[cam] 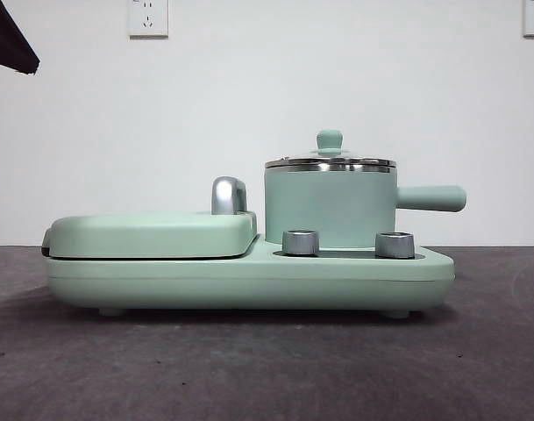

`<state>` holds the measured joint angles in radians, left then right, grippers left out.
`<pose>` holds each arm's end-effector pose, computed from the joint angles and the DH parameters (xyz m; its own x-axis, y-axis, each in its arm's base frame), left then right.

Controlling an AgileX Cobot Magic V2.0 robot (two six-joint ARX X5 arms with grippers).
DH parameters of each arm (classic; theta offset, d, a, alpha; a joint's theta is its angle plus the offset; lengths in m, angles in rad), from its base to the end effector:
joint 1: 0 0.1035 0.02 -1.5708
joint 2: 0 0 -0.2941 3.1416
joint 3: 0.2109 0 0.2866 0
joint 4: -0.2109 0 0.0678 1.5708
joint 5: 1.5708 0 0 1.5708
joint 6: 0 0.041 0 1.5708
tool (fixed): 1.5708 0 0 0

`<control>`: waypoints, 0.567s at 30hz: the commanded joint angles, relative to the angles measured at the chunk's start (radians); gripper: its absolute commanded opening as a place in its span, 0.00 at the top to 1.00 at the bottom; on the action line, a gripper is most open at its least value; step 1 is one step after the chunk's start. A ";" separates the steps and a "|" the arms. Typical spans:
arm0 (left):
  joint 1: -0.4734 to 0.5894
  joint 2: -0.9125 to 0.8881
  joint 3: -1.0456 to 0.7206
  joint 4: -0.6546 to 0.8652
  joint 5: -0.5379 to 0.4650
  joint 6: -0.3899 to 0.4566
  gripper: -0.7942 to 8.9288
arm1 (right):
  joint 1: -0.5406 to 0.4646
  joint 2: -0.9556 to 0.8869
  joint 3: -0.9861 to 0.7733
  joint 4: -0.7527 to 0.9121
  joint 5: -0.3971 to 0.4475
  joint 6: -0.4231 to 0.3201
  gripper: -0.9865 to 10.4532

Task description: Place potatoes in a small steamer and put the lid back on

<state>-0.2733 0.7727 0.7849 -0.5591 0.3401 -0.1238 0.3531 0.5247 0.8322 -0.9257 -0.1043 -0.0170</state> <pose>0.1695 -0.0617 0.3169 0.6853 -0.5385 -0.4903 0.4629 0.8418 -0.2776 0.0951 0.0396 0.3299 0.7245 0.3780 -0.5764 -0.4327 0.9003 0.0465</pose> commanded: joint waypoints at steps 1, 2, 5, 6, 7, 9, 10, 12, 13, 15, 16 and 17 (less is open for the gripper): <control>-0.003 0.003 0.006 0.006 0.005 0.003 0.91 | 0.005 0.000 0.008 0.010 0.000 0.007 0.90; -0.003 0.003 0.006 0.006 0.005 0.003 0.91 | 0.005 0.000 0.008 0.010 0.000 0.007 0.90; -0.003 0.002 0.006 0.006 0.005 0.003 0.91 | 0.005 0.000 0.008 0.010 0.000 0.007 0.90; -0.003 -0.003 0.006 0.005 0.003 0.003 0.91 | 0.005 0.000 0.008 0.010 0.000 0.007 0.90; -0.003 -0.014 0.006 0.007 0.003 0.010 0.91 | 0.005 0.000 0.008 0.010 0.000 0.007 0.90; -0.003 -0.034 0.003 0.010 -0.003 0.064 0.91 | 0.005 0.000 0.008 0.010 0.000 0.007 0.90; -0.003 -0.056 -0.007 0.014 -0.003 0.079 0.91 | 0.005 0.000 0.008 0.010 0.000 0.007 0.90; 0.004 -0.105 -0.052 0.054 -0.008 0.112 0.91 | 0.005 0.000 0.008 0.010 0.000 0.007 0.90; 0.018 -0.148 -0.101 0.106 -0.013 0.120 0.91 | 0.005 0.000 0.008 0.010 0.000 0.007 0.90; 0.052 -0.230 -0.202 0.200 -0.027 0.117 0.91 | 0.005 0.000 0.008 0.010 0.000 0.007 0.90; 0.074 -0.278 -0.257 0.236 -0.031 0.110 0.91 | 0.005 0.000 0.008 0.010 0.000 0.007 0.90; 0.093 -0.322 -0.304 0.259 -0.034 0.105 0.91 | 0.005 0.000 0.008 0.010 0.000 0.007 0.90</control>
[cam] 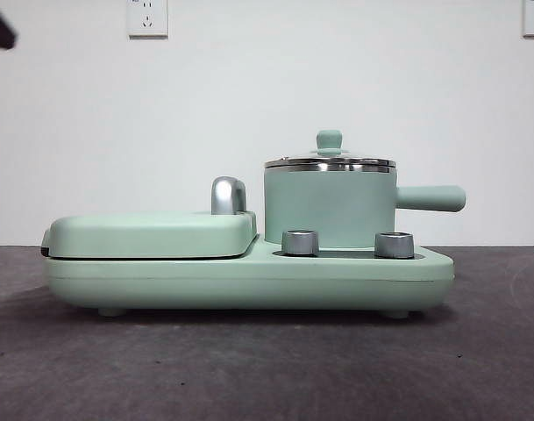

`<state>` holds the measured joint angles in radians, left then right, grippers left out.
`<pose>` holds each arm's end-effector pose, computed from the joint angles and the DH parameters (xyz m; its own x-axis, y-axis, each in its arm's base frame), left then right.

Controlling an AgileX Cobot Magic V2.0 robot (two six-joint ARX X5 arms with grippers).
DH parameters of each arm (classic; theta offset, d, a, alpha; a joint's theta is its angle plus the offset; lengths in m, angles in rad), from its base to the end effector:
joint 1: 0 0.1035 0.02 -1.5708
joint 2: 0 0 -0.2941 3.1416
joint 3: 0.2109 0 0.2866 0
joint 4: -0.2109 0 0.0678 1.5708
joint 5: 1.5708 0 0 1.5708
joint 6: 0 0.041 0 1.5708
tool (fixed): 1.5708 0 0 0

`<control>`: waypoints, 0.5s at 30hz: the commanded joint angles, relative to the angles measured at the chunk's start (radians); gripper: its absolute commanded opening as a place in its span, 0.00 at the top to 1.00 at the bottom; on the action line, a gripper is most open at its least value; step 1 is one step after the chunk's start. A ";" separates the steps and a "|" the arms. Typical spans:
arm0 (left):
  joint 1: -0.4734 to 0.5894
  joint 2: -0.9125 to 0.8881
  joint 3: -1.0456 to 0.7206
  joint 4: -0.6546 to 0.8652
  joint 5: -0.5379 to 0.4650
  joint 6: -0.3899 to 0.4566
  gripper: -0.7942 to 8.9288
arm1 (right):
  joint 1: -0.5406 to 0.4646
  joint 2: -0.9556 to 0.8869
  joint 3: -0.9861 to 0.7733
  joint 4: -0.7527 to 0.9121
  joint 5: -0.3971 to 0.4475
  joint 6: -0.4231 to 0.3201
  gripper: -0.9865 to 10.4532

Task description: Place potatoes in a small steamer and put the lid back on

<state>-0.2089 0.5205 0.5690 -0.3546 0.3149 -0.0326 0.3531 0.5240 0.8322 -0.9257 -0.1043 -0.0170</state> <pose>0.1379 -0.0422 0.2911 0.8227 -0.4910 -0.2865 0.4762 0.8705 -0.1244 0.0949 0.0395 0.3300 0.7249 0.3781 -0.5758 -0.4327 0.9003 0.0464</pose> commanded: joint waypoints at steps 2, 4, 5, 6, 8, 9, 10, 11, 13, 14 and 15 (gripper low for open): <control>0.069 -0.169 -0.187 0.085 -0.015 0.011 0.91 | 0.005 0.001 0.008 0.011 0.000 0.007 0.90; 0.102 -0.252 -0.264 0.101 -0.048 0.006 0.91 | 0.005 0.001 0.008 0.011 0.000 0.007 0.90; 0.118 -0.293 -0.301 0.108 -0.069 -0.003 0.91 | 0.005 0.001 0.008 0.011 0.000 0.007 0.90; 0.133 -0.327 -0.332 0.111 -0.089 -0.012 0.91 | 0.005 0.001 0.008 0.011 0.000 0.007 0.90; 0.158 -0.383 -0.388 0.117 -0.130 -0.030 0.91 | 0.005 0.001 0.008 0.011 0.000 0.007 0.90; 0.166 -0.402 -0.409 0.117 -0.151 -0.040 0.91 | 0.005 0.001 0.008 0.011 0.000 0.007 0.90; 0.175 -0.422 -0.431 0.121 -0.171 -0.050 0.91 | 0.005 0.001 0.008 0.011 0.000 0.007 0.90; 0.183 -0.439 -0.451 0.128 -0.183 -0.057 0.91 | 0.005 0.001 0.008 0.011 0.000 0.007 0.90; 0.192 -0.468 -0.487 0.156 -0.192 -0.062 0.91 | 0.005 0.001 0.008 0.011 0.000 0.007 0.90; 0.195 -0.487 -0.509 0.180 -0.192 -0.062 0.91 | 0.005 0.001 0.008 0.011 0.000 0.007 0.90; 0.196 -0.507 -0.529 0.201 -0.192 -0.062 0.91 | 0.005 0.001 0.008 0.011 0.000 0.007 0.90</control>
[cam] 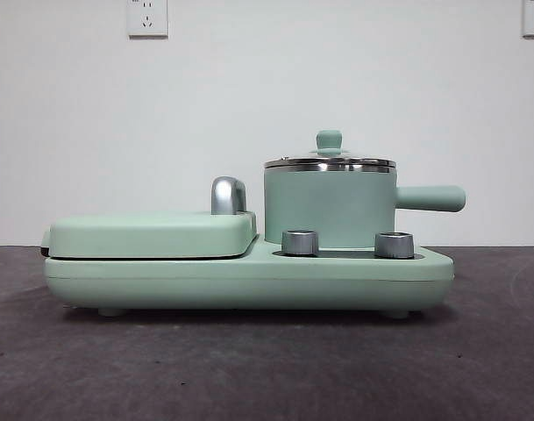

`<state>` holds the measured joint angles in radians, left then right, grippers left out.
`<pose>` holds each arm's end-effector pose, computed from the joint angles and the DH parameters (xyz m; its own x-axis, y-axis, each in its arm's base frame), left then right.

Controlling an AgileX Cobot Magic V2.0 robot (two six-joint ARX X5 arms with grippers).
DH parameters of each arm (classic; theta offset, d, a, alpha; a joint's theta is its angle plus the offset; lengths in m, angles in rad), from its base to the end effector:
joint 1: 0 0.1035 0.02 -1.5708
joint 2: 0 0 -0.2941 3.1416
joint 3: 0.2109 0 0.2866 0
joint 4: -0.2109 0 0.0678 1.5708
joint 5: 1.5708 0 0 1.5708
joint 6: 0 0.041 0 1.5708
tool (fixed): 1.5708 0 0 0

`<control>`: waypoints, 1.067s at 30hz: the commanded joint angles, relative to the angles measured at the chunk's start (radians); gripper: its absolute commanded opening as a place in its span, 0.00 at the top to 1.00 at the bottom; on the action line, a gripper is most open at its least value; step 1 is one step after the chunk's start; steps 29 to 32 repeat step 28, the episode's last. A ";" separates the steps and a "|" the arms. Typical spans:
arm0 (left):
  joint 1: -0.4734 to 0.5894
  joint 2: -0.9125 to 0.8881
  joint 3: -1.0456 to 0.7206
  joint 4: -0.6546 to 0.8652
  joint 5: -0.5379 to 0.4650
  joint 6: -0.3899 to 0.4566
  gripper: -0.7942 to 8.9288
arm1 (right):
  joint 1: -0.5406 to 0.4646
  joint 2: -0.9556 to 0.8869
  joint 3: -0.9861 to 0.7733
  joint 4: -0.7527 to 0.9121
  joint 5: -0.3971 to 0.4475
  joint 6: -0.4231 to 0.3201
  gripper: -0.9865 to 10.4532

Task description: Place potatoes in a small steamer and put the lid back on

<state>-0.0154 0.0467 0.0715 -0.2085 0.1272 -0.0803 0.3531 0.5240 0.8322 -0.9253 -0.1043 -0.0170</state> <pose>0.1114 -0.0069 0.1643 0.9732 -0.1419 -0.1812 0.1249 0.9869 -0.1020 0.0949 0.0395 0.3300 0.7251 0.3782 -0.5755 -0.4328 0.9003 0.0464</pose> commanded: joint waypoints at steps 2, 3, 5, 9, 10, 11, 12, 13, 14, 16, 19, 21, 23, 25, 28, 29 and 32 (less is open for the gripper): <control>0.002 -0.044 -0.058 0.087 -0.005 -0.016 0.91 | 0.005 0.002 0.008 0.012 0.000 0.007 0.90; 0.002 -0.044 -0.059 0.085 -0.005 -0.016 0.91 | 0.005 0.002 0.008 0.012 0.000 0.007 0.90; 0.002 -0.044 -0.059 0.077 -0.005 -0.015 0.91 | 0.005 0.001 0.008 0.012 0.000 0.007 0.90; 0.002 -0.043 -0.058 0.074 -0.005 -0.015 0.91 | 0.005 0.001 0.008 0.012 0.000 0.007 0.90; 0.002 -0.044 -0.058 0.074 -0.005 -0.015 0.91 | 0.005 0.001 0.008 0.012 0.000 0.007 0.90; 0.002 -0.044 -0.058 0.074 -0.005 -0.015 0.91 | 0.005 0.001 0.008 0.012 0.000 0.007 0.90; 0.002 -0.043 -0.058 0.074 -0.005 -0.015 0.91 | 0.005 0.001 0.008 0.012 0.000 0.007 0.90; 0.002 -0.043 -0.058 0.074 -0.005 -0.015 0.91 | 0.005 0.001 0.008 0.012 0.000 0.007 0.90; 0.002 -0.044 -0.058 0.074 -0.005 -0.015 0.91 | 0.005 0.001 0.008 0.012 0.000 0.007 0.90; 0.002 -0.043 -0.058 0.074 -0.005 -0.015 0.91 | 0.005 0.001 0.008 0.012 0.000 0.007 0.90; 0.002 -0.044 -0.058 0.074 -0.005 -0.015 0.91 | 0.005 0.001 0.008 0.012 0.000 0.007 0.90; 0.002 -0.043 -0.058 0.074 -0.005 -0.015 0.91 | 0.005 0.001 0.008 0.012 0.000 0.007 0.90; 0.002 -0.043 -0.058 0.074 -0.005 -0.015 0.91 | 0.005 0.001 0.008 0.013 0.000 0.007 0.90; 0.002 -0.043 -0.058 0.074 -0.005 -0.015 0.91 | 0.004 0.001 0.008 0.029 0.004 -0.021 0.90; 0.002 -0.044 -0.058 0.074 -0.005 -0.015 0.91 | -0.005 -0.020 -0.002 0.050 0.027 -0.072 0.90; 0.002 -0.044 -0.058 0.074 -0.005 -0.015 0.91 | -0.005 -0.020 -0.002 0.050 0.027 -0.072 0.90; 0.002 -0.044 -0.058 0.074 -0.005 -0.015 0.91 | -0.005 -0.020 -0.002 0.050 0.027 -0.072 0.90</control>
